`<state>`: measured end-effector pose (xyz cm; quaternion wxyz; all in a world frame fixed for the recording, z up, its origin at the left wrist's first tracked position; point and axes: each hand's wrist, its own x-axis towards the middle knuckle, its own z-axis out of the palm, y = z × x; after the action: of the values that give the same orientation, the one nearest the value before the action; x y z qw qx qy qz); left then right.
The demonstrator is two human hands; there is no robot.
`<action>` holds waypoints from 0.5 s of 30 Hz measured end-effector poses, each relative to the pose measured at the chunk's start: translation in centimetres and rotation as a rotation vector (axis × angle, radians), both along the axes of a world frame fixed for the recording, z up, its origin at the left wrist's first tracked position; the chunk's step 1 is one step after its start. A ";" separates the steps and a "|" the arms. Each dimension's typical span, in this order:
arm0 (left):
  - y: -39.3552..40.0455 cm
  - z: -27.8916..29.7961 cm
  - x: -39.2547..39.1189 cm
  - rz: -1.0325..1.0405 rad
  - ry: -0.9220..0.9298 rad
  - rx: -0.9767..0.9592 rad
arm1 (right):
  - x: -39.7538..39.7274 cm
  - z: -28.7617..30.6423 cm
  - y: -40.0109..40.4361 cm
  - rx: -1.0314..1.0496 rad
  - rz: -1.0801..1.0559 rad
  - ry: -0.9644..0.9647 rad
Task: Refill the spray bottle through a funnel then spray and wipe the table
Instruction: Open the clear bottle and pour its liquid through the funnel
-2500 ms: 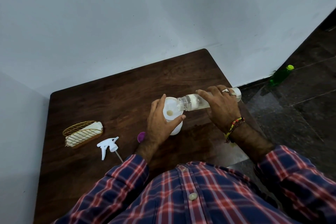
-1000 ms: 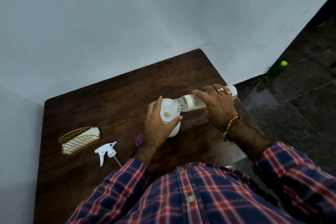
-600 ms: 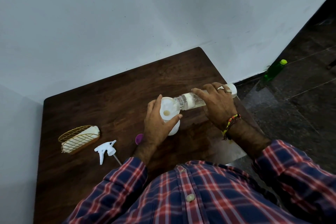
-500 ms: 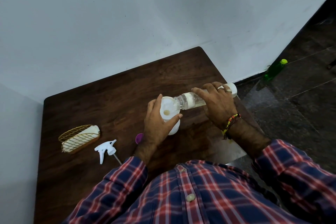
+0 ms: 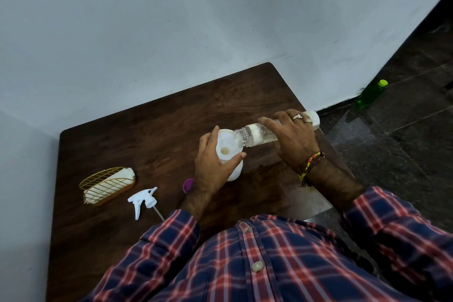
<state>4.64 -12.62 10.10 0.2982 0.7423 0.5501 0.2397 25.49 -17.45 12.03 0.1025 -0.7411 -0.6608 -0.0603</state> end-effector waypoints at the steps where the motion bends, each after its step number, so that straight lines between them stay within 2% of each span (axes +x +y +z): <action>1: 0.0 0.1 0.0 0.001 0.000 0.000 | 0.0 0.0 0.0 0.005 -0.001 -0.001; 15: 0.1 0.0 0.1 0.000 0.029 -0.015 | -0.1 0.1 0.0 -0.010 0.000 -0.003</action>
<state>4.74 -12.53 10.07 0.2959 0.7435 0.5560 0.2247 25.41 -17.45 12.11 0.0978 -0.7415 -0.6613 -0.0582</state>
